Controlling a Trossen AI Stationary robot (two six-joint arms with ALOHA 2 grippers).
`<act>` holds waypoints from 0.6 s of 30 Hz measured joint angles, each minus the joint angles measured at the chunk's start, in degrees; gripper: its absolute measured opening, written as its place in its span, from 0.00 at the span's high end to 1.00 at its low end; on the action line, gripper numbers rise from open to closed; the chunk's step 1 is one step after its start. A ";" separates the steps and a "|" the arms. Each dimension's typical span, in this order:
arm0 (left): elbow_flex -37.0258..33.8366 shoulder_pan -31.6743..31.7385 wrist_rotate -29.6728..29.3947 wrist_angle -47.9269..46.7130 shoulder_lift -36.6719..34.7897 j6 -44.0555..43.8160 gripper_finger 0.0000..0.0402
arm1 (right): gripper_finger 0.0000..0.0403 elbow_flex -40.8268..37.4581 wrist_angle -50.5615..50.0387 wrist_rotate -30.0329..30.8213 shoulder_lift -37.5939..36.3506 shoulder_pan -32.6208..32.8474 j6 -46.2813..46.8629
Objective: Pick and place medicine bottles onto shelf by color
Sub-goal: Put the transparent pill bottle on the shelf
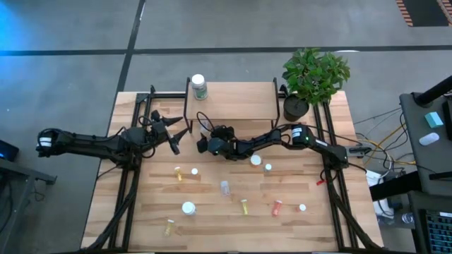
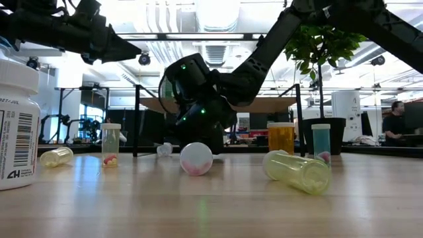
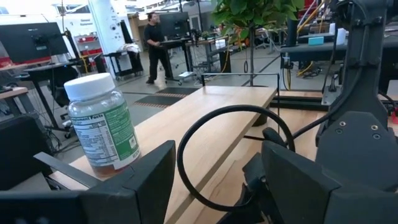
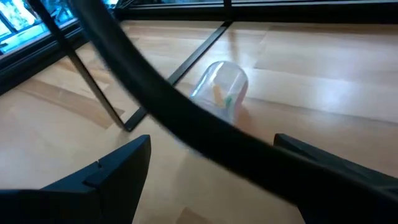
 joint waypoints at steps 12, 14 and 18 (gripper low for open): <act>0.00 0.00 0.00 0.02 0.07 0.01 0.45 | 0.18 0.02 1.48 -0.50 0.00 0.41 -2.92; 0.00 -0.02 0.00 0.02 0.07 0.03 0.45 | 0.18 0.02 2.45 -0.56 0.00 0.43 -3.59; 0.00 0.00 0.00 0.02 0.00 0.03 0.45 | 0.18 0.51 2.24 -0.55 0.00 0.41 -5.28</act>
